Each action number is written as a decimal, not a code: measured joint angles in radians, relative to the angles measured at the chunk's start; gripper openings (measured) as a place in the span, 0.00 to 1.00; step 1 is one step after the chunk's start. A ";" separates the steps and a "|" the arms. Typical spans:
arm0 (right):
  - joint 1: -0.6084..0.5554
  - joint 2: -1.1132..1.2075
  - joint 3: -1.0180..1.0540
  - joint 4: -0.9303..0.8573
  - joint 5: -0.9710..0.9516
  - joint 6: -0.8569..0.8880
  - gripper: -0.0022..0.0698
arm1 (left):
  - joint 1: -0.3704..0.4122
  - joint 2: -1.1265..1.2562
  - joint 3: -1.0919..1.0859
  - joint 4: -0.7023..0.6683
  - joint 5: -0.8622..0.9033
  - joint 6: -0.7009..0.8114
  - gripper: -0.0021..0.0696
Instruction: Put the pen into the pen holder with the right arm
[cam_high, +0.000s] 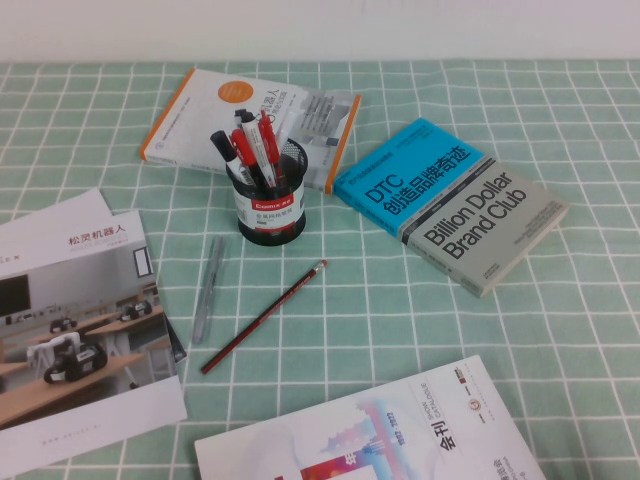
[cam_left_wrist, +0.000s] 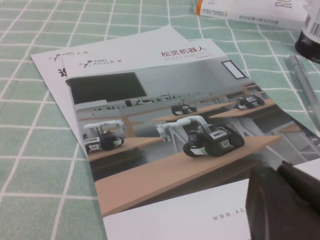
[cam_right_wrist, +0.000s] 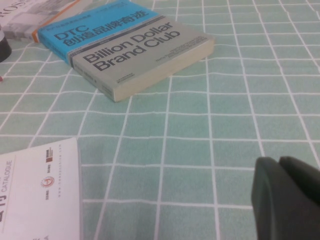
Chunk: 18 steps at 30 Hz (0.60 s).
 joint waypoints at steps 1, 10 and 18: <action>0.000 0.000 0.000 0.001 0.000 0.000 0.00 | 0.000 0.000 0.000 0.000 0.000 0.000 0.02; 0.000 0.000 0.000 0.005 0.000 0.000 0.00 | 0.000 0.000 0.000 0.000 0.000 0.000 0.02; 0.000 0.000 0.000 0.009 0.000 0.000 0.00 | 0.000 0.000 0.000 0.000 0.000 0.000 0.02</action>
